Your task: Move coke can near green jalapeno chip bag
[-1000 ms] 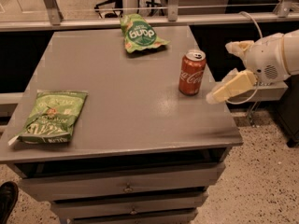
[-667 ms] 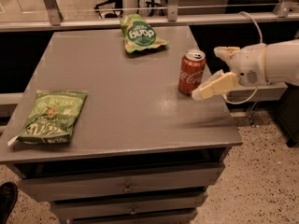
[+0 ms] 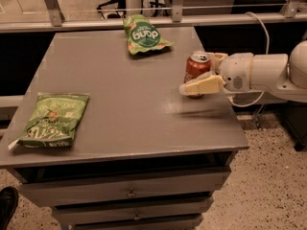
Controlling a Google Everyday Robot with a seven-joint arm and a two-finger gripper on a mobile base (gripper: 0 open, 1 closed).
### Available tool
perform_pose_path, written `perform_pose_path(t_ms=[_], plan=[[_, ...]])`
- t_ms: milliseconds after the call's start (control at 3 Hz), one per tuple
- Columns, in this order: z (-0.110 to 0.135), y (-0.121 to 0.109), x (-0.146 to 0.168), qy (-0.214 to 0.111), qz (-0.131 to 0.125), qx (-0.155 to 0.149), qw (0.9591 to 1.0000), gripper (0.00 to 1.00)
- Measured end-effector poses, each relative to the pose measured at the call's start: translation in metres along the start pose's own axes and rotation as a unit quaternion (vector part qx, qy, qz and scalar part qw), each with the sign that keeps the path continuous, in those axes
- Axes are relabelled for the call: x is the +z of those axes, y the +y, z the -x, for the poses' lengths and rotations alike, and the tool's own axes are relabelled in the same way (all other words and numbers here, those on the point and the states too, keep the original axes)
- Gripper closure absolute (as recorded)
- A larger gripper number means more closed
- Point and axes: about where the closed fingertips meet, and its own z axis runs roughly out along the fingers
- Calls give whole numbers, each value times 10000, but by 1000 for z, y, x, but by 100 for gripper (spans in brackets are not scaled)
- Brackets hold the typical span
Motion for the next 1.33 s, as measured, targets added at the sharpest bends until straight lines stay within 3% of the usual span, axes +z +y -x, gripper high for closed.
perform_pose_path(t_ms=[333,667,1000,1333], plan=[[17,-5,12,-405,-13,-65,9992,47],[35,-5,18,-674,20,-133,9976,71],[36,-4,20,-674,42,-139,9976,93],[39,-1,24,-722,77,-157,9972,100]])
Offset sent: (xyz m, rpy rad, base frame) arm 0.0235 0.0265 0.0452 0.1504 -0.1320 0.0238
